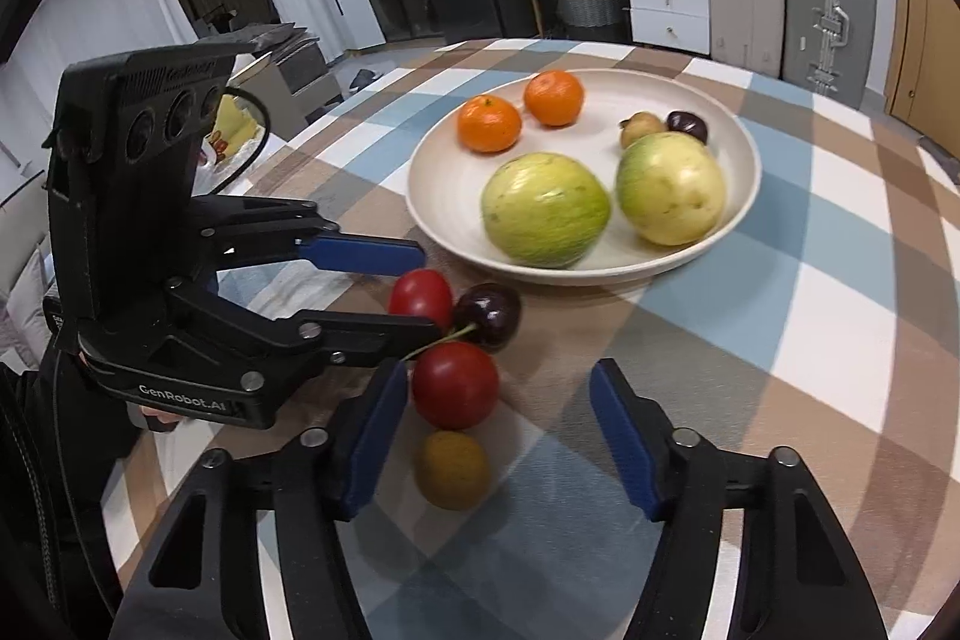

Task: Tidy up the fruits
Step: 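Grasp a red tomato with the left tool while the right tool grasps another red tomato, then carry both red tomatoes into the white plate while both tools open to release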

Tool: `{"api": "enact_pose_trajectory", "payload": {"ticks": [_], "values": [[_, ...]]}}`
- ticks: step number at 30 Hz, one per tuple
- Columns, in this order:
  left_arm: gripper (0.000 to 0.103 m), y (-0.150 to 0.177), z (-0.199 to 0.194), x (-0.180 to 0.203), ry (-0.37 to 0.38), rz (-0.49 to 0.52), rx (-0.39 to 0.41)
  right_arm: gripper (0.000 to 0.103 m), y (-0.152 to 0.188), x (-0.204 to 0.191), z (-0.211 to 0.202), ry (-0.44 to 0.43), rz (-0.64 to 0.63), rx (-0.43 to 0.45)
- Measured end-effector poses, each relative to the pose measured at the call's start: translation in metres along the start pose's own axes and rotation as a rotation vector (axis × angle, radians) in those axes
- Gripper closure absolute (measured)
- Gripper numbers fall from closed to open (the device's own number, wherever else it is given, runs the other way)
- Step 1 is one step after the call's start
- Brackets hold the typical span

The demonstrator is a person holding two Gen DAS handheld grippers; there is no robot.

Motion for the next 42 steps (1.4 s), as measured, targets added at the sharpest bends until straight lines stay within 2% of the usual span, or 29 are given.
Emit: {"api": "enact_pose_trajectory", "payload": {"ticks": [2,9,16,26,42], "values": [[0.073,0.001,-0.001,0.003,0.005,0.002,-0.002,0.045,0.001,-0.002,0.002,0.006,-0.015,-0.004],[0.073,-0.004,-0.008,0.005,-0.015,0.023,0.028,0.055,0.001,-0.007,0.002,-0.001,-0.032,-0.001],[0.073,-0.014,-0.020,0.001,-0.053,0.029,0.072,0.072,0.003,-0.016,0.001,-0.017,-0.073,0.002],[0.073,-0.018,-0.030,0.002,-0.107,0.068,0.093,0.072,-0.003,-0.013,-0.003,-0.004,-0.081,0.036],[0.073,-0.020,-0.031,-0.001,-0.145,0.079,0.102,0.072,-0.020,0.006,-0.024,0.087,-0.052,0.122]]}}
Point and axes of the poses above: each gripper's, at about its wrist camera, not at the fingertips, and z roughly the way its jaws point, x to its right, y to its underside, the point moved 8 cm from there along z, roughly the way its jaws point, and after that the axes turned 14 degrees about x, right-handed, at the moved point
